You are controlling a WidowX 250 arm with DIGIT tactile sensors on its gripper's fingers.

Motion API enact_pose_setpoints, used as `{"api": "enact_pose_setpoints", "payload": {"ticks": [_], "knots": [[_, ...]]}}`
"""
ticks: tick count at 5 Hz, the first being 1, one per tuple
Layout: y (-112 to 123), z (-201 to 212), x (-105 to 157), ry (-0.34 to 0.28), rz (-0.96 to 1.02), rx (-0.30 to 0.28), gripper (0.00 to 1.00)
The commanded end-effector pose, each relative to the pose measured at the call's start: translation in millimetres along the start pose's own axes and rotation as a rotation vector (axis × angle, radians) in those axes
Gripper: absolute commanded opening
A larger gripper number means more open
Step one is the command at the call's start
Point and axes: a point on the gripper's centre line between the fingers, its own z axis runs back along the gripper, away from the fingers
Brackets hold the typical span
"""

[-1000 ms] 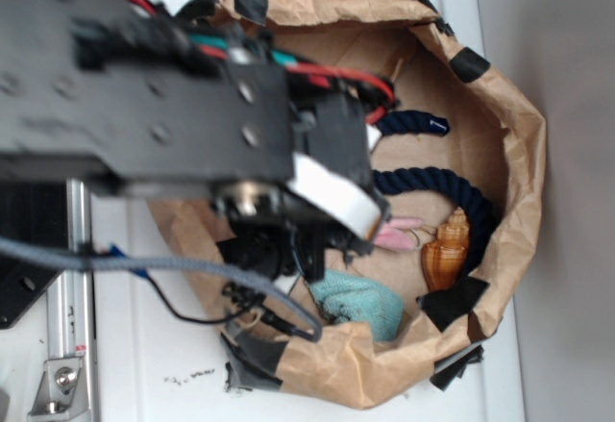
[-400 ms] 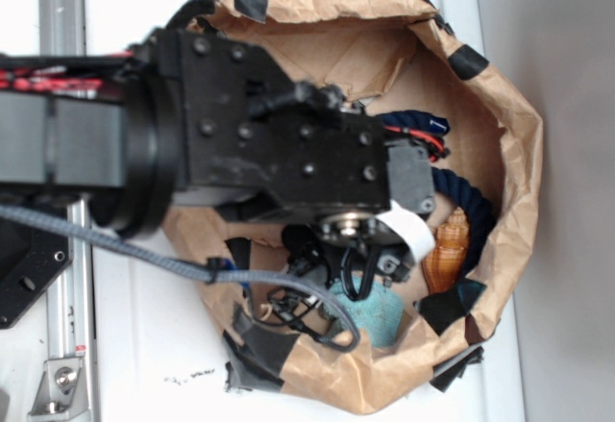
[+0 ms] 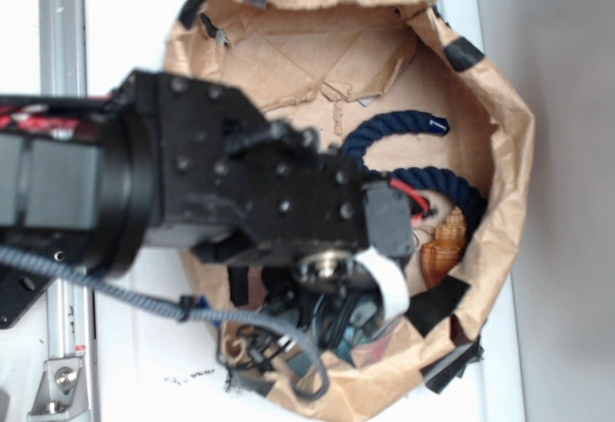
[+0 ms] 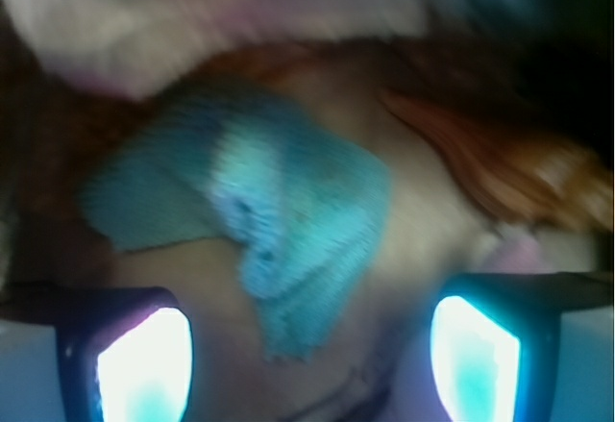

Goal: Grab the blue cloth.

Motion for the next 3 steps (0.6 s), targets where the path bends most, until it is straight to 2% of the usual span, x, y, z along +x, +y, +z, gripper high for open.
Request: {"api": "enact_pose_setpoints", "payload": {"ticks": [1,2,3], "knots": [[-42.6,-15.9,28.2,-0.029,-0.163,0.014,1.0],[-43.2,-34.5,33.6,-0.035,-0.181,-0.015,1.0],[-34.2,-45.2,31.1,-0.048,-0.154,-0.066,1.0]]}}
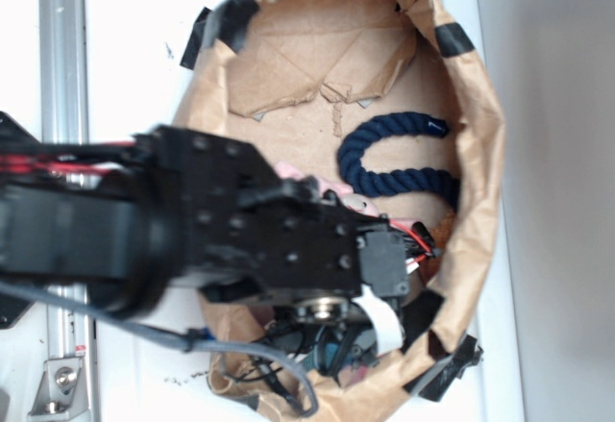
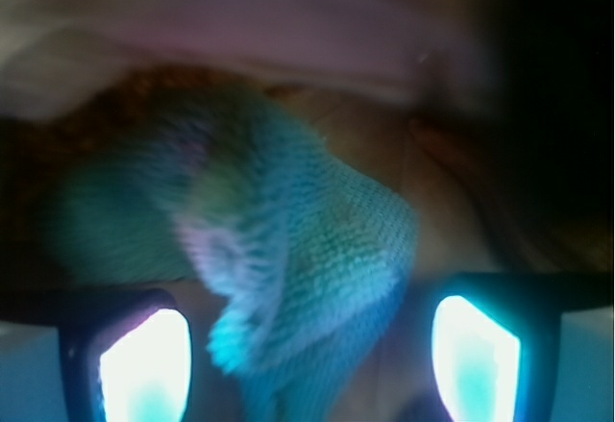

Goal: Grab the blue cloth.

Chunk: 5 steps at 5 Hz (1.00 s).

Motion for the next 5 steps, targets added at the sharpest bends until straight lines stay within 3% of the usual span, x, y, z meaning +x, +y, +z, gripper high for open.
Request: {"api": "enact_pose_setpoints", "payload": {"ticks": [1,2,3,4,5], "knots": [[-8.2,-12.7,7.3,-0.051,-0.011,-0.074,0.0],[1.8,-8.5,-0.4,-0.064,0.014,-0.063,0.0],[14.6,1.2,-10.2,-0.068,0.074,-0.018,0.0],[24.6,6.5,-13.9,-0.07,0.169,0.094,0.0],[30.7,8.9,-18.6,-0.06,0.244,0.136,0.0]]}}
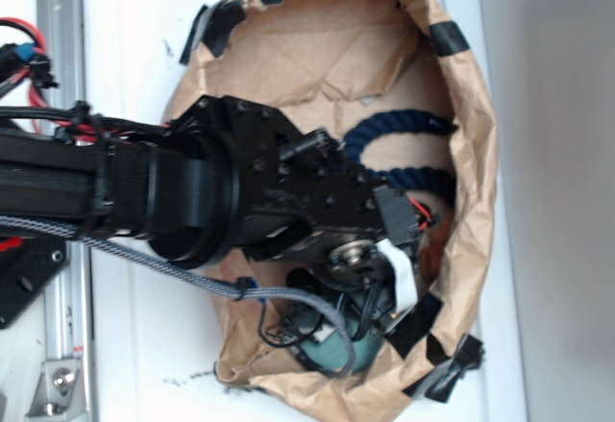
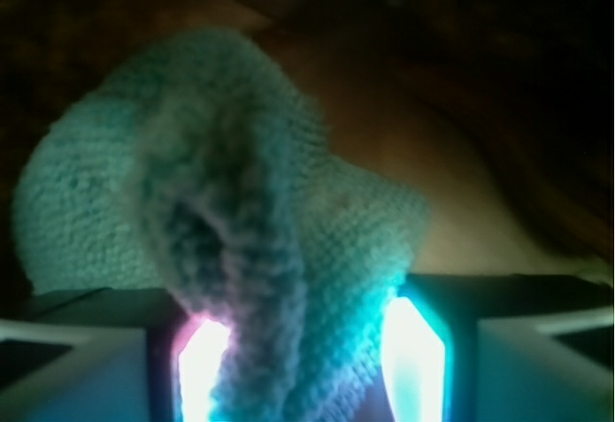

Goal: Grab the blue cloth.

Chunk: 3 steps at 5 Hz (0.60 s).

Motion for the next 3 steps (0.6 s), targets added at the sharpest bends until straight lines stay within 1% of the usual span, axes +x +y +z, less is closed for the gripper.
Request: {"api": "enact_pose_setpoints", "payload": {"ticks": [1,2,3], "knots": [[22.5,40.0,-16.2,-0.078,0.202,0.095,0.0],[30.3,74.6,-26.3,-0.149,0.238,0.113,0.0],[29.3,90.8,-26.2,-0.129,0.267,0.111,0.0]]}}
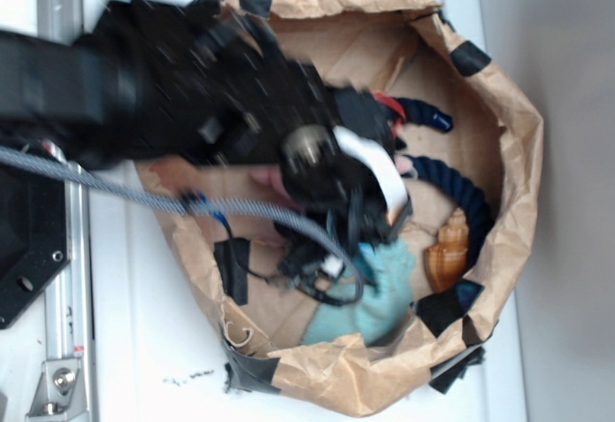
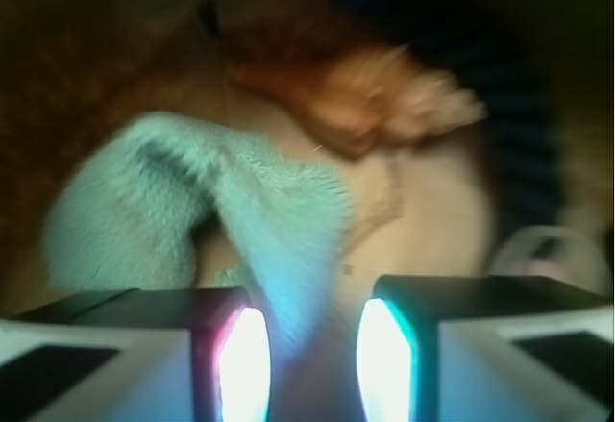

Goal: Grab the blue cloth.

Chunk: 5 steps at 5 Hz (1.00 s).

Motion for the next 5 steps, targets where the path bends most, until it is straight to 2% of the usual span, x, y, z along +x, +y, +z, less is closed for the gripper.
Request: {"api": "enact_pose_setpoints", "payload": {"ticks": [1,2,4,5], "knots": [[-7.9,48.1,7.9,0.048,0.055,0.053,0.0],[-18.7,40.5,15.6,0.057,-0.038,-0.034,1.0],[-33.1,-17.4,30.3,0.119,-0.175,-0.093,1.0],[-53.0,-46.5,33.8,0.113,-0.274,-0.185,1.0]]}}
